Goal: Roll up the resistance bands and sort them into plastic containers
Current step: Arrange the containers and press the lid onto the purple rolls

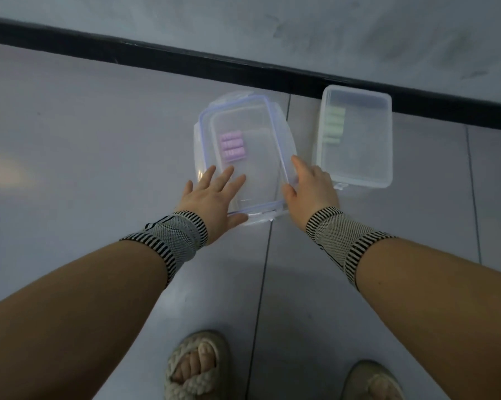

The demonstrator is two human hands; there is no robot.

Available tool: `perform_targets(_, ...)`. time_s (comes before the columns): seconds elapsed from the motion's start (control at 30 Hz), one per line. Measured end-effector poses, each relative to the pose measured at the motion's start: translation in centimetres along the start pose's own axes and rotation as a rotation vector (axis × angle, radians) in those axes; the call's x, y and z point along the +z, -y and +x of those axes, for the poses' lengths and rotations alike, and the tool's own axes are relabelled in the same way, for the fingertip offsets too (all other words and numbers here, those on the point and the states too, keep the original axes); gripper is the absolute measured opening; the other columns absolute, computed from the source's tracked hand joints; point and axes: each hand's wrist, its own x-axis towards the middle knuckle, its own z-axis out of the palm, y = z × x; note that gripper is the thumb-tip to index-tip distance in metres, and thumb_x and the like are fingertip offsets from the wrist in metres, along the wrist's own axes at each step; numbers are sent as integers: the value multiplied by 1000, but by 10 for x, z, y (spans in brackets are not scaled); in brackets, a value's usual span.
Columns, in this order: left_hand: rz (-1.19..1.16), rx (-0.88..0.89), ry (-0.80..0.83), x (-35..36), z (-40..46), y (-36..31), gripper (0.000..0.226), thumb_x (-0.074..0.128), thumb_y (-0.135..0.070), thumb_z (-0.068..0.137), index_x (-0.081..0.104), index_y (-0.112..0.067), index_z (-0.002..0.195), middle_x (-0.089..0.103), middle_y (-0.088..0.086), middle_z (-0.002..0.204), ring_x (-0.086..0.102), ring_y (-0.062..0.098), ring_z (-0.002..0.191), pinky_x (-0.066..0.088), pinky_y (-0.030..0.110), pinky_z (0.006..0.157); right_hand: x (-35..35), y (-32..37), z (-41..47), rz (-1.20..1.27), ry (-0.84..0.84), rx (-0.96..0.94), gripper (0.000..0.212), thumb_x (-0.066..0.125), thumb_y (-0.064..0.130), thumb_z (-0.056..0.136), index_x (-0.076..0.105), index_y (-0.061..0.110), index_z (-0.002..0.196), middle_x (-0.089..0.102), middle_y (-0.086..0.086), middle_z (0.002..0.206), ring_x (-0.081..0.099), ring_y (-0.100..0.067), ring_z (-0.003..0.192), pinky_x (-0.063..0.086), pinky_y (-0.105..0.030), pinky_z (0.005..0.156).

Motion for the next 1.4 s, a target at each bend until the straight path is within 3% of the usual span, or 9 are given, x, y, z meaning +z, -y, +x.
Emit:
perform_targets(0.37, -20, 72, -117, 12, 12, -4, 56, 35, -34, 99, 10, -32, 150, -4, -4, 159, -10, 24, 145, 7, 40, 119, 15, -19, -2, 191, -32, 92, 55, 50, 15, 92, 34, 21, 144, 43, -7, 126, 50, -23, 112, 43, -33, 97)
perform_targets(0.5, -174, -169, -225, 10, 15, -11, 66, 43, -38, 96, 9, -23, 150, -9, 7, 158, -8, 33, 144, 6, 42, 118, 12, -22, -3, 205, -17, 141, 54, 47, 20, 94, 31, 17, 145, 39, -8, 134, 50, -24, 116, 41, -34, 98)
perform_targets(0.57, -314, -289, -204, 8, 19, -12, 67, 42, -38, 97, 5, -21, 151, -11, 8, 158, 4, 34, 145, 15, 44, 117, 11, -25, 0, 214, -5, 170, 54, 46, 24, 96, 29, 15, 146, 41, -8, 139, 47, -24, 122, 37, -34, 102)
perform_targets(0.67, -334, -287, -160, 8, 18, -15, 68, 41, -41, 96, 4, -22, 150, -11, 3, 158, 22, 30, 142, 30, 44, 110, 11, -27, 2, 255, -1, 212, 52, 46, 28, 96, 32, 12, 144, 52, -9, 134, 51, -27, 121, 38, -35, 101)
perform_targets(0.8, -228, -258, -168, 9, 14, -15, 71, 41, -46, 95, 5, -21, 150, -9, 3, 159, 8, 24, 145, 23, 41, 113, 16, -17, 0, 297, -28, 202, 41, 48, 29, 94, 45, 15, 132, 61, -7, 117, 58, -27, 105, 45, -35, 90)
perform_targets(0.97, -220, -243, -167, 10, 11, -14, 73, 43, -47, 94, 6, -20, 150, -8, 2, 159, 6, 24, 145, 20, 39, 114, 20, -19, 1, 268, 17, 155, 52, 49, 30, 94, 34, 25, 143, 57, -6, 124, 57, -26, 109, 46, -36, 95)
perform_targets(1.2, -231, -223, -175, 8, 1, -3, 74, 47, -45, 93, 9, -17, 150, -7, -1, 159, 5, 21, 145, 19, 38, 114, 16, -17, 0, 373, -56, 234, 48, 47, 34, 96, 38, 19, 141, 56, -4, 133, 55, -24, 117, 40, -33, 98)
perform_targets(1.27, -238, -209, -174, 6, -1, 0, 74, 48, -44, 93, 9, -17, 150, -7, -1, 159, 6, 20, 146, 20, 38, 114, 14, -15, 3, 439, -80, 269, 44, 50, 32, 95, 43, 19, 137, 60, -1, 126, 59, -19, 108, 44, -33, 97)
perform_targets(1.4, -260, -191, -175, 7, -8, 5, 74, 50, -42, 92, 11, -18, 150, -6, -3, 159, 10, 19, 145, 24, 41, 112, 13, -11, 5, 525, -174, 312, 31, 59, 29, 90, 55, 17, 118, 62, 6, 94, 56, -10, 79, 45, -24, 79)
